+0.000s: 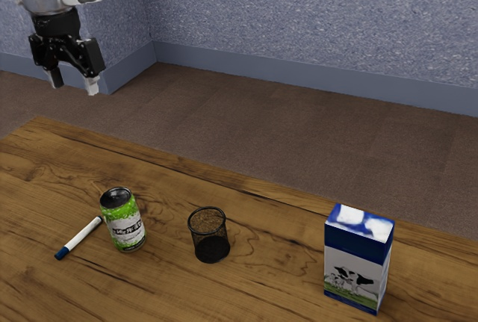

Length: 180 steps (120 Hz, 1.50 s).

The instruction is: Put the marker into the pen holder.

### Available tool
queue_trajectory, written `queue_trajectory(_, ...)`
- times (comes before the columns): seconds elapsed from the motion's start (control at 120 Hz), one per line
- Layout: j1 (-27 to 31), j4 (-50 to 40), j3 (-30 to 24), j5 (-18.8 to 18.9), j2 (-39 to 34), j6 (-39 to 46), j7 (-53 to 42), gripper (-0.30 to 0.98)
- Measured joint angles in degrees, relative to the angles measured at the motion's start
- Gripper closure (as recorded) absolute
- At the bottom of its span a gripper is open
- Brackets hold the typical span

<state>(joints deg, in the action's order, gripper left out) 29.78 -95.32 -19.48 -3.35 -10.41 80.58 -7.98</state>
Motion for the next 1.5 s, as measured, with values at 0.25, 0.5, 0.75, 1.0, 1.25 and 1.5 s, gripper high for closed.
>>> queue_trajectory(0.25,-18.6,-28.0,17.4,0.1,-15.2,10.4,0.2,0.0)
queue_trajectory(0.5,-21.5,-55.2,23.3,5.4,-17.1,29.7,0.5,0.0)
queue_trajectory(0.75,-19.6,-57.1,26.7,8.1,-6.0,48.7,0.6,0.04)
queue_trajectory(1.0,-17.4,-58.0,28.6,9.1,-0.9,58.9,0.6,0.2)
queue_trajectory(1.25,-16.5,-57.6,28.7,11.8,3.6,64.9,0.2,0.42)
queue_trajectory(1.5,-14.6,-56.6,28.6,12.6,6.8,69.4,-1.4,0.48)
